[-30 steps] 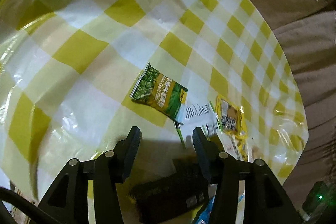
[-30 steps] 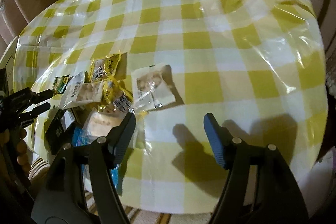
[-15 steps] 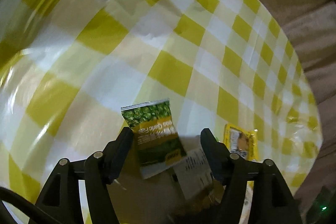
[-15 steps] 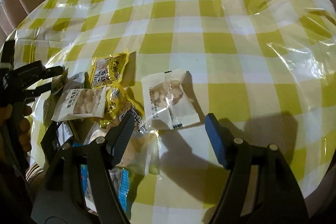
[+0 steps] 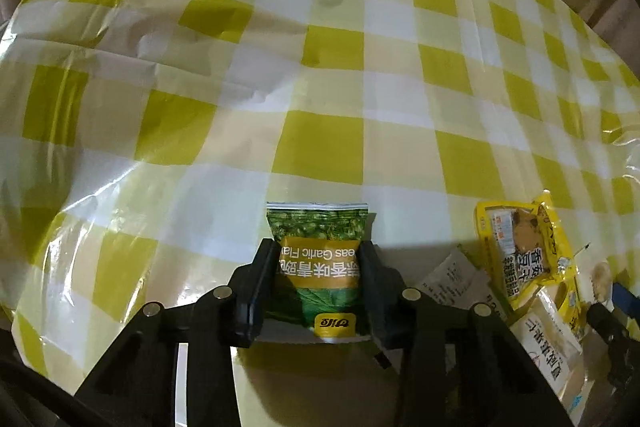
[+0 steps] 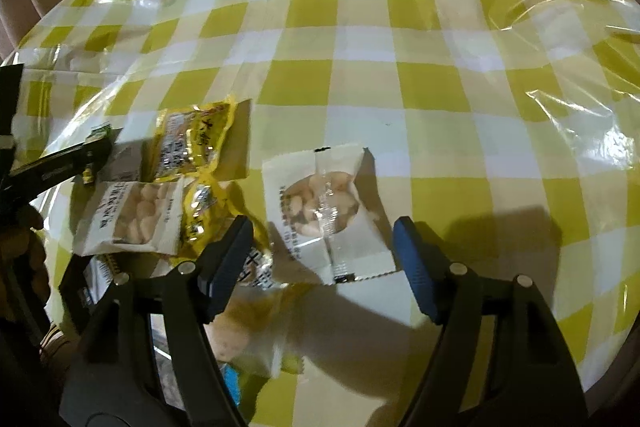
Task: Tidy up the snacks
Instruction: 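Grasp the green garlic pea bag with the left tool while the right tool grasps a white cookie packet, then lift the pea bag with the left tool while the right tool lifts the cookie packet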
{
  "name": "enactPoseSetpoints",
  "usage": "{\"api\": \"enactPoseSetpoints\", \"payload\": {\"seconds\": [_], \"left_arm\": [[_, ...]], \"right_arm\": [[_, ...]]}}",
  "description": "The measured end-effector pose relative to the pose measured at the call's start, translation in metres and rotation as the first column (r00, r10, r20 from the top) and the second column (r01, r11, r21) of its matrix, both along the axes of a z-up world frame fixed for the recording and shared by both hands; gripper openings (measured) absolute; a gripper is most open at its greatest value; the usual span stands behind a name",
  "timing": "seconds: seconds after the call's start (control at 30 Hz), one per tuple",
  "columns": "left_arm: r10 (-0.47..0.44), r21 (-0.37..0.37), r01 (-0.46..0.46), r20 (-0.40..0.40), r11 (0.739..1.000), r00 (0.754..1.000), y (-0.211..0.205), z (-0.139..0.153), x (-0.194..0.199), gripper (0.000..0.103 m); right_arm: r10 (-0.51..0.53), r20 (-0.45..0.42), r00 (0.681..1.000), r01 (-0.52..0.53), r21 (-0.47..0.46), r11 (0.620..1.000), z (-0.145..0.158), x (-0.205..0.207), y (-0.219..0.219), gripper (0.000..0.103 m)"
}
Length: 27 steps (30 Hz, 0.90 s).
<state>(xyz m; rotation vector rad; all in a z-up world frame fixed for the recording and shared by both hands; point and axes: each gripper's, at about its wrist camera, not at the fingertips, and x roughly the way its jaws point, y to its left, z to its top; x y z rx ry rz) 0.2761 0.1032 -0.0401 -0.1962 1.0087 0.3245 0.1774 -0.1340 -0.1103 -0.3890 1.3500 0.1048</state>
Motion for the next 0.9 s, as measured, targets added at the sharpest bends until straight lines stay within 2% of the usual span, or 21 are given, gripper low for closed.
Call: {"api": "enactPoseSetpoints", "payload": {"seconds": [0.13,0.27,0.43,0.7,0.9], "left_arm": [[0.002,0.002,-0.002,0.009,1.0,1.0,-0.002,-0.001,-0.003,0.04],[0.012,-0.007,-0.012,0.014,1.0,1.0,-0.001,0.0,-0.011,0.039],[0.032,-0.023,-0.031,0.033,0.999,0.999,-0.002,0.0,-0.024,0.038],[0.053,-0.043,-0.051,0.046,0.998,0.998,-0.004,0.002,-0.043,0.038],[0.059,-0.033,-0.056,0.078,0.998,0.995,-0.01,0.015,-0.058,0.038]], "right_arm": [[-0.002,-0.007,1.0,0.002,-0.018,1.0,-0.008,0.003,-0.005,0.075],[0.032,0.021,0.999,-0.03,-0.075,0.997,-0.011,0.003,-0.004,0.066],[0.031,0.03,0.999,-0.029,-0.069,0.997,-0.008,0.004,-0.008,0.061],[0.008,0.043,0.999,-0.005,-0.065,0.998,0.0,-0.005,-0.015,0.06],[0.013,0.055,0.998,-0.01,-0.057,0.998,0.012,-0.02,-0.015,0.06]]}}
